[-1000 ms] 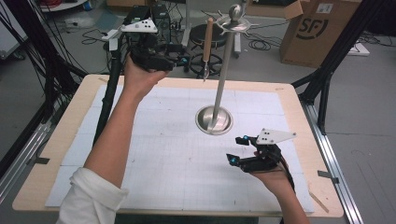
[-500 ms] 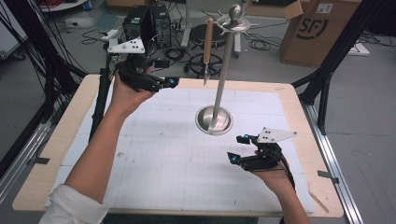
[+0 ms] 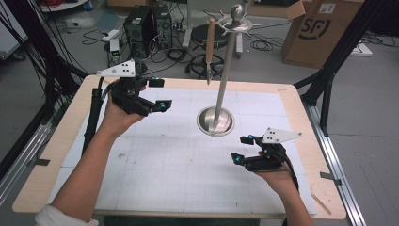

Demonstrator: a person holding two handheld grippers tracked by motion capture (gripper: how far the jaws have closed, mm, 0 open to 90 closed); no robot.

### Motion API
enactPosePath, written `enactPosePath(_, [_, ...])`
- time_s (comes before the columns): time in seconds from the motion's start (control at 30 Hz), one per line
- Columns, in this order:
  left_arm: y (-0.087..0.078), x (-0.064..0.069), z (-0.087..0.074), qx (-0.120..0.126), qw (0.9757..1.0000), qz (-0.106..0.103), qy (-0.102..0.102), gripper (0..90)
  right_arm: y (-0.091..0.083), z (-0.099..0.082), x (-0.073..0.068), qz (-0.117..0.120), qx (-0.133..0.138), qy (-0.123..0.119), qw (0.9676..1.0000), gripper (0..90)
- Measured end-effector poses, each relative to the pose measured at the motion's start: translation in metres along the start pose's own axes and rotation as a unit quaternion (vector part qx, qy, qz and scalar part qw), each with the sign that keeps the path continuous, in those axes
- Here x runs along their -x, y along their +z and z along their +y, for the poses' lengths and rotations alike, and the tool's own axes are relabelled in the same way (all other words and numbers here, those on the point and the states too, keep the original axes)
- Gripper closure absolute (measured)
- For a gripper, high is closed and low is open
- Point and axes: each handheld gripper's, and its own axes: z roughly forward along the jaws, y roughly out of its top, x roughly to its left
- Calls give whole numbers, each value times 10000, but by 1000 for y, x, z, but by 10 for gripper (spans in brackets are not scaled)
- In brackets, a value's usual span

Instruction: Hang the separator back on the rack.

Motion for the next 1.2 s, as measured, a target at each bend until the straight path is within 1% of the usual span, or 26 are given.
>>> enactPosePath(0.07, [-1, 1, -4, -22, 10000, -10, -39, 101, 0, 0, 0, 3, 5, 13, 10000, 261])
enactPosePath(0.17, [-3, 5, -9, -87, 10000, -9, -11, 83, -1, 1, -1, 1, 32, 1, 10000, 261])
enactPosePath(0.27, [-7, 9, -18, -53, 10000, 13, 23, 80, -2, 1, 0, -2, 43, -7, 10000, 261])
enactPosePath(0.4, [-12, 9, -33, -45, 9999, 94, -41, 68, -1, 0, 0, -2, 10, 21, 10000, 262])
enactPosePath(0.5, [-18, 11, -46, -13, 9999, 130, -86, 67, -1, 1, 1, 6, 42, 18, 10000, 262])
enactPosePath(0.6, [-25, 14, -59, -6, 9998, 139, -133, 67, 0, 2, 2, 13, 63, 8, 10000, 262])
enactPosePath(0.67, [-29, 16, -67, -9, 9998, 122, -168, 67, 2, 1, 2, 11, 28, 21, 10000, 262])
enactPosePath(0.73, [-31, 17, -75, -26, 9997, 126, -185, 66, 2, 0, 4, 0, -5, 25, 10000, 262])
enactPosePath(0.83, [-34, 19, -85, -44, 9996, 233, -176, 52, 1, -1, 5, -35, -28, 55, 10000, 262])
enactPosePath(0.9, [-36, 19, -90, -17, 9996, 219, -173, 43, 0, -1, 6, -45, -16, 77, 10000, 262])
enactPosePath(0.93, [-37, 19, -94, -21, 9995, 232, -205, 44, 0, -1, 6, -59, -5, 61, 10000, 263])
enactPosePath(1.0, [-37, 17, -98, -85, 9993, 265, -250, 41, 0, -1, 6, -75, -11, 67, 9999, 263])
enactPosePath(1.07, [-39, 18, -99, -131, 9993, 269, -227, 24, 1, -2, 6, -84, -56, 45, 9999, 262])
enactPosePath(1.2, [-44, 20, -100, -90, 9993, 311, -209, 17, 2, -3, 9, -99, -75, 66, 9999, 262])
